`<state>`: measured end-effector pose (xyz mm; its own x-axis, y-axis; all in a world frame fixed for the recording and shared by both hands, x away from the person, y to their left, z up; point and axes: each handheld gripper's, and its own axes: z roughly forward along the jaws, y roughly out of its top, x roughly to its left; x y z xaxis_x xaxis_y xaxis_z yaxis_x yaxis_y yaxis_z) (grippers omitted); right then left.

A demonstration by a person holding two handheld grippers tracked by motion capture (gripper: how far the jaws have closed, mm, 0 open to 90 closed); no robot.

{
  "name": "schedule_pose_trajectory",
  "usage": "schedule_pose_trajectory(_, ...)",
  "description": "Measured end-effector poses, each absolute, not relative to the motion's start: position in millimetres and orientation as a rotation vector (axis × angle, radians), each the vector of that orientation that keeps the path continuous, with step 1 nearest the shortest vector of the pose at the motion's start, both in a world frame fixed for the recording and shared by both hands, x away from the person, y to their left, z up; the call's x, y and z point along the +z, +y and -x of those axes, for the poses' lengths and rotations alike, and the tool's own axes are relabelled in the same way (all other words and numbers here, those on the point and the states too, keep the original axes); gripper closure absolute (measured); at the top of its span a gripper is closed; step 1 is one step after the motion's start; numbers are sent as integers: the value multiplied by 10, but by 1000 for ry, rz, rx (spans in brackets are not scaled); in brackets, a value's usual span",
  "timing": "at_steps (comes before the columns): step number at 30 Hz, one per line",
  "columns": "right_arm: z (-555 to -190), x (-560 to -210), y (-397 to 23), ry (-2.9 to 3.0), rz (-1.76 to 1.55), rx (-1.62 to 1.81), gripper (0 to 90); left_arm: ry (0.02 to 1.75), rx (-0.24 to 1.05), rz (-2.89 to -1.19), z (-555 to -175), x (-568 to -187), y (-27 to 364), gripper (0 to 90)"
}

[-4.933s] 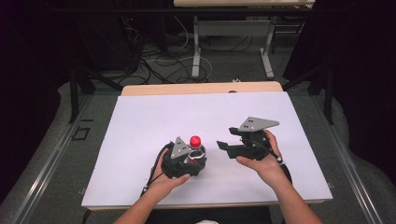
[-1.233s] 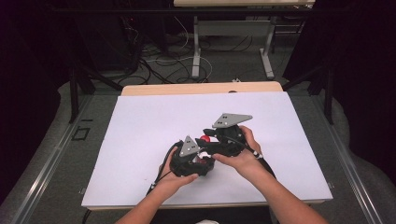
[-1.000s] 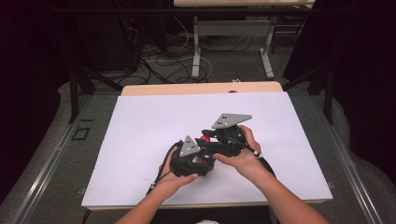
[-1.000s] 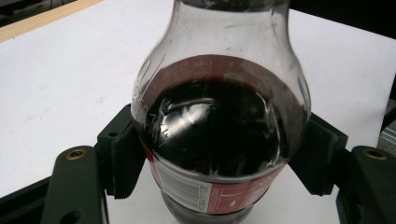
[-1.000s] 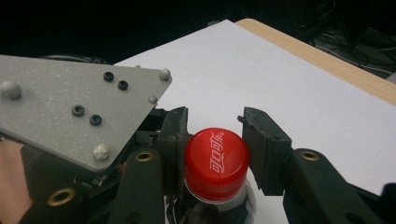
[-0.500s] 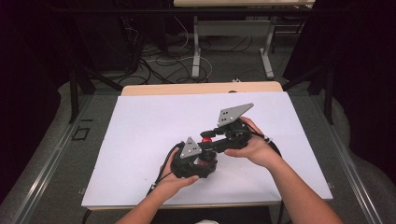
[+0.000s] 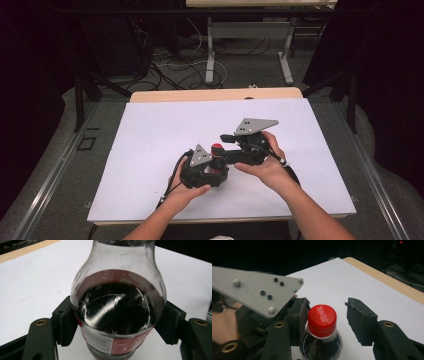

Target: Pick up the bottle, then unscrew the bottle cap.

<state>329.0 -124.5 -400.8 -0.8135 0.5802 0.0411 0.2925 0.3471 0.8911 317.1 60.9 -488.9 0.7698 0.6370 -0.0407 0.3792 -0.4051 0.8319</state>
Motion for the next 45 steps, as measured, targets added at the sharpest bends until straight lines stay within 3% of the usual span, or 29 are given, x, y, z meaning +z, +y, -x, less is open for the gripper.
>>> schedule_pose_trajectory(10,-3237,-4091,-1142,2285,-870,1454,564,757,372,-2049,-3149,-4904,554,298)
schedule_pose_trajectory(20,-3282,-4094,-1142,2349,-756,1448,616,739,365,-2050,-3133,-4903,562,298)
schedule_pose_trajectory(33,-3511,-4011,-1264,2607,-425,1477,617,701,339,-2050,-3098,-4894,549,298)
schedule_pose_trajectory(36,-3475,-4002,-1254,2570,-479,1485,600,704,338,-2055,-3100,-4873,565,298)
schedule_pose_trajectory(40,-3368,-3987,-1226,2472,-588,1459,513,727,351,-2045,-3117,-4875,580,298)
schedule_pose_trajectory(45,-3262,-3984,-1216,2379,-699,1436,527,739,357,-2057,-3130,-4882,601,298)
